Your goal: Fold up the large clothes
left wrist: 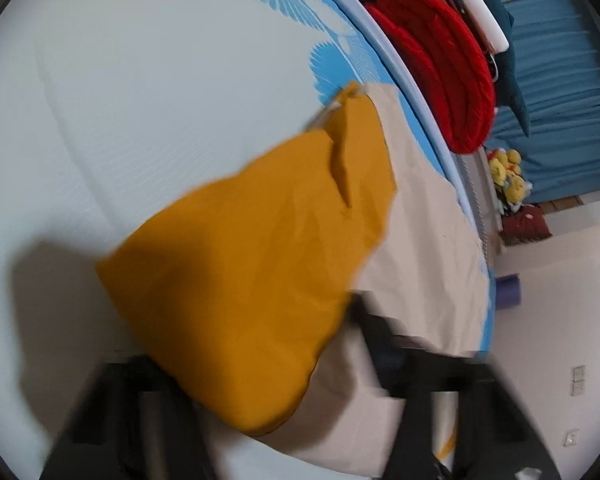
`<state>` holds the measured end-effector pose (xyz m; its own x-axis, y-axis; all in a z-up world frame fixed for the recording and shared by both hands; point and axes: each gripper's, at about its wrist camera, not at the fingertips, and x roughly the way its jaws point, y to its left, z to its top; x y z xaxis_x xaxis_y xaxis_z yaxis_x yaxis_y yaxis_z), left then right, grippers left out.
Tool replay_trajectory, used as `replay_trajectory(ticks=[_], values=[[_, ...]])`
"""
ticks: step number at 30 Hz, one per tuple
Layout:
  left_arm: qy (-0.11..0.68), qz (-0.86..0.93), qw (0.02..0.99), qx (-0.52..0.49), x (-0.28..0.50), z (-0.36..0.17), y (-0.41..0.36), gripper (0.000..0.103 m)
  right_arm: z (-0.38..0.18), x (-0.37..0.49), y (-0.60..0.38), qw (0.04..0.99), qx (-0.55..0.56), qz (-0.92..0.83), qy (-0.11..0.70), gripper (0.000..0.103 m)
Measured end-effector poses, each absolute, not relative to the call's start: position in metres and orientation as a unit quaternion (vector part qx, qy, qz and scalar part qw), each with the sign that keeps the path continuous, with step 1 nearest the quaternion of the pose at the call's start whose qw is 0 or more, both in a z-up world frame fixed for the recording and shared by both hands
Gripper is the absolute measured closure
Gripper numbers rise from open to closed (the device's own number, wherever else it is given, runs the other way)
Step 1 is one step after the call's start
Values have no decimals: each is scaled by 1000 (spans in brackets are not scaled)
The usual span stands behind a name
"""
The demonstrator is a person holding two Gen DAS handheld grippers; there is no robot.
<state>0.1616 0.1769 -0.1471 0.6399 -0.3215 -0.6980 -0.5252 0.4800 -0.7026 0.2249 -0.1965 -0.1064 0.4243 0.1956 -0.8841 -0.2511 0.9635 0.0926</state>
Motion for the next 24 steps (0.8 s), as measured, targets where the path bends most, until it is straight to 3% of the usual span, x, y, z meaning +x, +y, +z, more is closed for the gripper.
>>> replay_trajectory(ticks=[4, 13, 17, 19, 21, 24], values=[[413, 43, 779, -470, 162, -112, 174, 91, -98, 223, -199, 851, 3, 103, 514, 81], [392, 41, 880, -265, 105, 17, 187, 92, -30, 160, -152, 906, 52, -4, 420, 81], [392, 41, 896, -203, 69, 26, 201, 92, -28, 113, -100, 915, 36, 16, 401, 81], [401, 54, 891, -207, 57, 14, 211, 92, -52, 111, -68, 901, 3, 58, 430, 80], [418, 52, 875, -241, 56, 3, 216, 92, -100, 124, -37, 842, -63, 110, 524, 80], [407, 63, 887, -211, 62, 13, 205, 92, -90, 131, -48, 841, -51, 124, 524, 79]])
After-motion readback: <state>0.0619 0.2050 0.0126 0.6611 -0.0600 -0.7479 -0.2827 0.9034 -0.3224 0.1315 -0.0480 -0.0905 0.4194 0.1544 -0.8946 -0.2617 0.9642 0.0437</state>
